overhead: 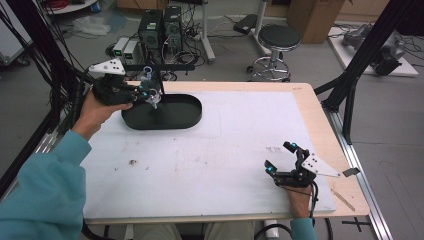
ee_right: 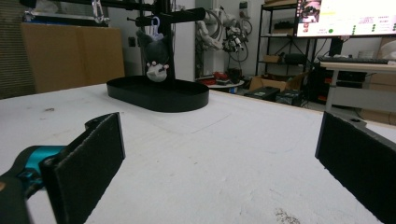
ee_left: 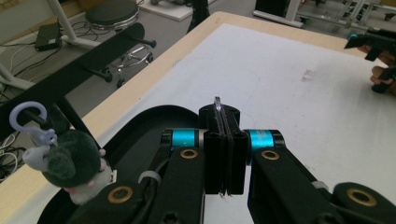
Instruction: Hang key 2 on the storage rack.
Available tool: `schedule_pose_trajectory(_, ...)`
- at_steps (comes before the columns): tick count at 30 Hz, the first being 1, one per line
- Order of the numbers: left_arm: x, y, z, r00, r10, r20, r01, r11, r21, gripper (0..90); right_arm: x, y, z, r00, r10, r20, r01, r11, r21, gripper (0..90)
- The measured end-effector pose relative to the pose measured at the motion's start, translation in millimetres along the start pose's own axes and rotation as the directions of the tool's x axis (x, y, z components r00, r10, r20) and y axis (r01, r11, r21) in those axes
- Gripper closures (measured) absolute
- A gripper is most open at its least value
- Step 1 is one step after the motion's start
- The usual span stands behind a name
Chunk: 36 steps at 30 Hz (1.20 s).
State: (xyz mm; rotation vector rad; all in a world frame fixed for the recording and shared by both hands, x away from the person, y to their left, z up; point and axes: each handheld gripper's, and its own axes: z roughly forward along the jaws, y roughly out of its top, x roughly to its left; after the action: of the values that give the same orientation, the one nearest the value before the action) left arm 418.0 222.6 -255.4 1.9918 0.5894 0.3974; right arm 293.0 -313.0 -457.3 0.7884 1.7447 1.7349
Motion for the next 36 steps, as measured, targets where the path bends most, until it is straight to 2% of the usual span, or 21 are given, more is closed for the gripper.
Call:
schedule_pose_trajectory(6, 8.6, 13.7, 11.8, 0.9994, -0.002, -0.033, 0.003, 0.9997, 0.024, 88.4, 0.0, 0.0, 0.1, 1.0, -0.001, 0.001, 0.001, 1.0, 0.0, 0.6)
schedule_pose_trajectory(23, 34.6, 40.9, 38.0, 0.9982, -0.016, -0.058, 0.021, 0.9958, 0.089, 88.4, -0.3, 0.0, 0.3, 1.0, -0.003, 0.002, 0.003, 1.0, -0.001, 0.6)
schedule_pose_trajectory(29, 38.6, 51.1, 46.6, 0.9973, 0.006, -0.073, 0.003, 0.9921, 0.125, 88.4, 0.1, -0.1, 0.6, 1.0, -0.006, 0.001, 0.006, 1.0, -0.003, 0.6)
schedule_pose_trajectory(36, 47.6, 50.9, 56.8, 0.9965, -0.006, -0.084, 0.019, 0.9871, 0.159, 88.4, 0.0, 0.0, 0.5, 1.0, -0.002, 0.002, 0.002, 1.0, -0.002, 0.6)
